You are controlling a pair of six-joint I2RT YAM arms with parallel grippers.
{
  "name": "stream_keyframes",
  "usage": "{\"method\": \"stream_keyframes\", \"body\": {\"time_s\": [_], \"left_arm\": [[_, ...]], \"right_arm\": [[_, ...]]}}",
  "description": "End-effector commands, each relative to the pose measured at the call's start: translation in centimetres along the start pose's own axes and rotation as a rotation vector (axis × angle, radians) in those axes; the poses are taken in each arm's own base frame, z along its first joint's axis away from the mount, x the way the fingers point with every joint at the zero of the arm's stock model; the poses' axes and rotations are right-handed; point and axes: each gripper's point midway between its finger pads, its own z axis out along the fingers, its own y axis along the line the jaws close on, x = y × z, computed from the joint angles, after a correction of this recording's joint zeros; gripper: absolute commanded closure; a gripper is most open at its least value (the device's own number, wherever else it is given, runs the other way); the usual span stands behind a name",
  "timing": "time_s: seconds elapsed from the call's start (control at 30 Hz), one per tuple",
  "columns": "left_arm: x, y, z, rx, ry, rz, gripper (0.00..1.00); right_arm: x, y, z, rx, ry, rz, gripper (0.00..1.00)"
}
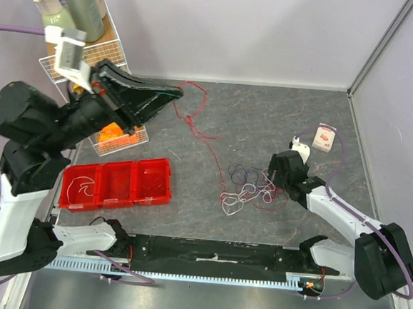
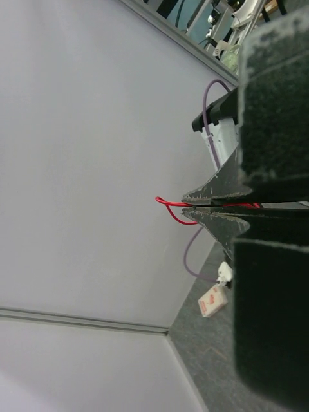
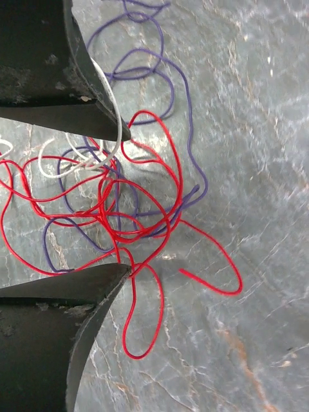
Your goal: Untangle the cables
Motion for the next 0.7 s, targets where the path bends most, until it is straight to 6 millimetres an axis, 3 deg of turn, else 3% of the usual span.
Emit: {"method": "stream_keyframes", "body": {"time_s": [0.0,0.23,0.4,0.5,0.6,0.67], "left_arm": [[3.0,1.7,1.0,-0.033,0.086,-0.019,0.98],[4.3,3.1,1.2,-0.078,0.100,-0.004,0.98],[4.5,3.5,1.3,-0.091,0.113,0.013,0.98],[4.6,3.7,1.2,-0.099,0.110,0.022,0.98],[4.8,3.9,1.4,-0.102,0.117,0.022,0.98],[4.9,3.8,1.3,-0.097,0.121,0.020,0.98]], "right_arm": [[-3.9,2.4,-2.9,-0.108,-0.051,-0.141,0.15],[-6.7,8.7,-11.2,-0.408,-0.136,-0.303,0.09],[-4.9,13.8,-18.4,-0.878,-0.157,-0.409,0.09],[-1.6,16.4,-23.2,-1.259,-0.159,-0.502,0.09],[0.3,18.2,-24.6,-1.399,-0.125,-0.517,0.11],[-0.1,19.0,-24.1,-1.365,-0.188,-0.501,0.11]]}}
